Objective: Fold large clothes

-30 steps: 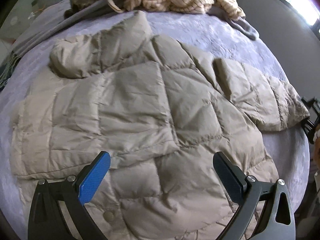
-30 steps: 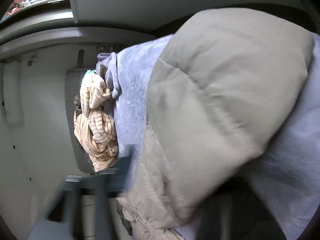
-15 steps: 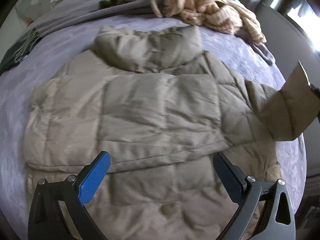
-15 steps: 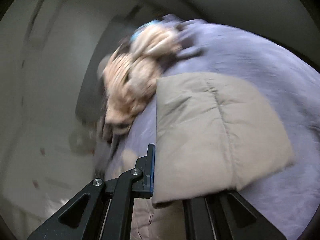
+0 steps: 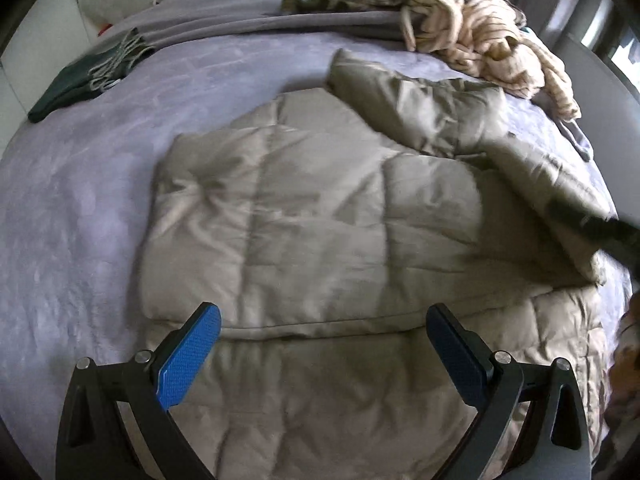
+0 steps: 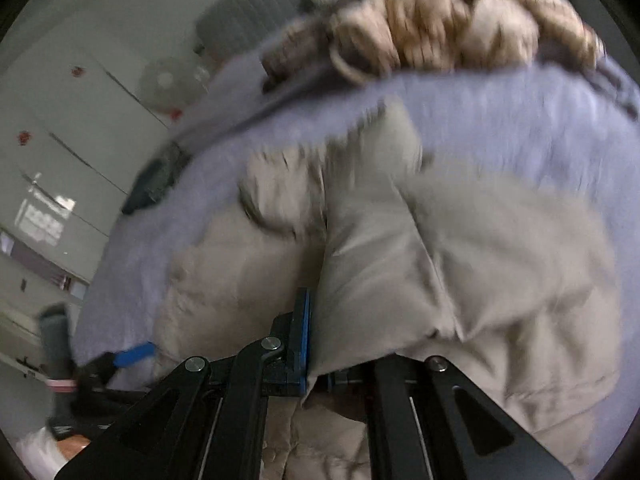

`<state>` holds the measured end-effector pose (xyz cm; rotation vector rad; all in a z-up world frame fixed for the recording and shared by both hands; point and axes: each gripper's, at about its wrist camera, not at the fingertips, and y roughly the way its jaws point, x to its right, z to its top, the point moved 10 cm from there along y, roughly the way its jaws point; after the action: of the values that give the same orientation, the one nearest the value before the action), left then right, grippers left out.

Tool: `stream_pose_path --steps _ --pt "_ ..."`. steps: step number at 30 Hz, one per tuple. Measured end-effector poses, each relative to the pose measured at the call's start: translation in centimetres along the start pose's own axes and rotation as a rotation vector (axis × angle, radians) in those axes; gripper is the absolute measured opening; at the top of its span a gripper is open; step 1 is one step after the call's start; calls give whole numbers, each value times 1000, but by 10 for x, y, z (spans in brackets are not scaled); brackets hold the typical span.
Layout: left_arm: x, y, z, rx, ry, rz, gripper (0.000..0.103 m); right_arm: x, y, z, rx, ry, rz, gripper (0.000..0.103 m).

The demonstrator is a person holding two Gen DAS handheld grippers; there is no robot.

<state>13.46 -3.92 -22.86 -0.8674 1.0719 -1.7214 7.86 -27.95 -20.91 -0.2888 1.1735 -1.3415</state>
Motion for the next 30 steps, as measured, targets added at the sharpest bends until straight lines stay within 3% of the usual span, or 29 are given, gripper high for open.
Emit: stream_pose_path --steps 5,9,11,12,13,14,18,21,23,24,25,30 --pt "-11 6 -2 -9 -18 -6 103 22 38 -43 -82 134 -26 7" --pt "-3 11 2 -12 -16 -26 103 29 35 -47 -102 230 6 10" --pt "3 10 6 -13 -17 -44 103 31 24 -43 -98 261 38 30" --pt "4 9 8 -12 -18 -50 103 33 12 -43 -79 277 56 57" --pt "5 8 10 -9 -18 -56 103 36 -1 -41 -48 298 67 75" --pt "4 7 13 -6 -17 -60 103 40 -13 -39 -17 317 68 75" --pt "-1 6 23 9 -16 -54 103 80 -44 -28 74 465 65 75" --pt "-5 8 30 15 -30 -53 103 108 -50 -16 142 628 118 75" --pt "-6 10 34 20 -41 -64 103 116 -47 -8 173 695 152 53" --pt "-6 10 35 22 -47 -76 103 116 -45 -3 172 695 149 23" --pt "-5 10 37 23 -58 -101 103 111 -42 3 165 668 146 11" --pt "-7 8 43 30 -126 -218 103 11 -22 37 129 305 142 11"
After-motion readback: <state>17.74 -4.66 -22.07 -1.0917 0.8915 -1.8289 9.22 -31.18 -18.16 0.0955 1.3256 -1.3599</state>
